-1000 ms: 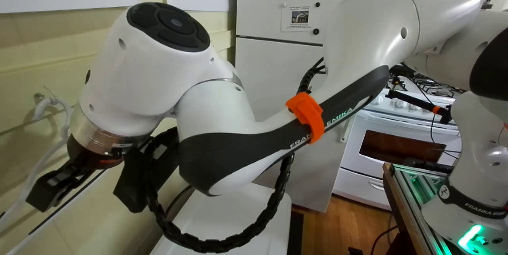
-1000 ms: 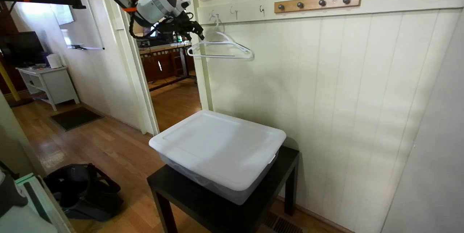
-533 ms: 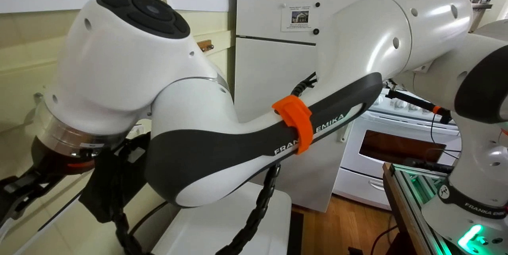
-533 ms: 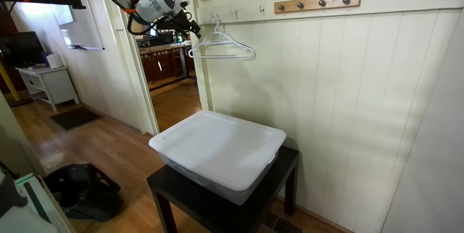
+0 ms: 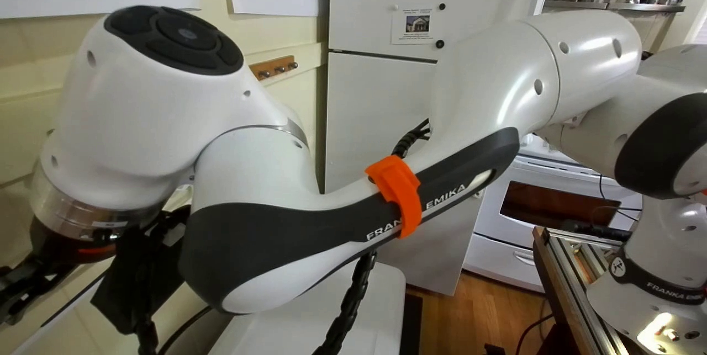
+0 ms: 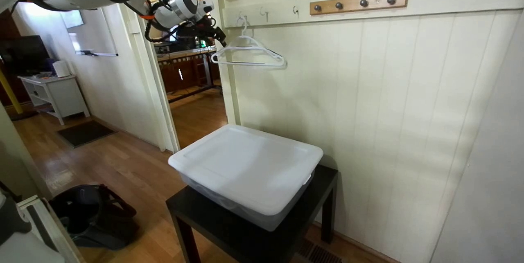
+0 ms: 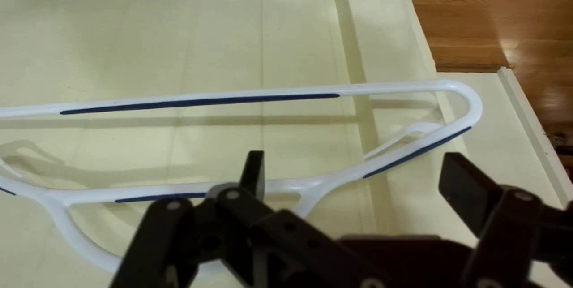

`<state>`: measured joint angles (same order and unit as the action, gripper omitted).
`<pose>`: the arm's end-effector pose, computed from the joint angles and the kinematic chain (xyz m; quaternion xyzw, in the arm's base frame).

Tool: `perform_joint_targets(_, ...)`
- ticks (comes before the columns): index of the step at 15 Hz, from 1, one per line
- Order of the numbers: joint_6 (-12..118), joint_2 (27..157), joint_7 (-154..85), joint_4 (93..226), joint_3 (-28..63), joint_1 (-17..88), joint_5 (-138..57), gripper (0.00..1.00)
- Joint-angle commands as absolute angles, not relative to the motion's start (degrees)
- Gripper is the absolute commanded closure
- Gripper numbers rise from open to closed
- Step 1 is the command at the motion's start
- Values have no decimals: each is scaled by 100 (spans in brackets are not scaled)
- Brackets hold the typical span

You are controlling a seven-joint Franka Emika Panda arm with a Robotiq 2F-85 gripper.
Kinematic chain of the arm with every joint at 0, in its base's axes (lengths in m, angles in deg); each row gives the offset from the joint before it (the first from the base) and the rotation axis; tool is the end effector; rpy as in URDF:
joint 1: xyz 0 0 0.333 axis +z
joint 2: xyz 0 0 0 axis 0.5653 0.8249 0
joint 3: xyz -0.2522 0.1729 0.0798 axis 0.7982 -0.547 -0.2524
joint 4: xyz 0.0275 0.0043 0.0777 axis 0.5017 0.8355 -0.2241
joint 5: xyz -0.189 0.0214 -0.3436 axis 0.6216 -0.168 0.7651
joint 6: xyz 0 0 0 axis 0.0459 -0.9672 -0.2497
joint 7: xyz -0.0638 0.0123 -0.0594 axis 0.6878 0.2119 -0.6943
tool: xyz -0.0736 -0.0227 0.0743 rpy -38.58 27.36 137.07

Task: Put the hanger on the next hook

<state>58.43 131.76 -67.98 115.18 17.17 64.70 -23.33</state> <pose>0.7347 0.3969 0.3858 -0.9386 -0.0211 -0.3438 0.0199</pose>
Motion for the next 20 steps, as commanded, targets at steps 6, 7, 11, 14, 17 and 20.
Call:
perform_joint_targets(6,5981,13410,-8785,11463,2588,6761,-2081,0)
perform_joint_targets(7,6051,13458,-9157,11465,2735,6812,-2058,0)
perform_joint_targets(11,6486,13661,-10289,11458,3224,7030,-1923,0)
perform_joint_targets(14,6812,13835,-10835,11375,3570,7169,-1745,0)
perform_joint_targets(17,7074,13997,-11166,11278,3843,7262,-1596,0)
perform_joint_targets(20,7363,14148,-11445,11208,4121,7335,-1455,0)
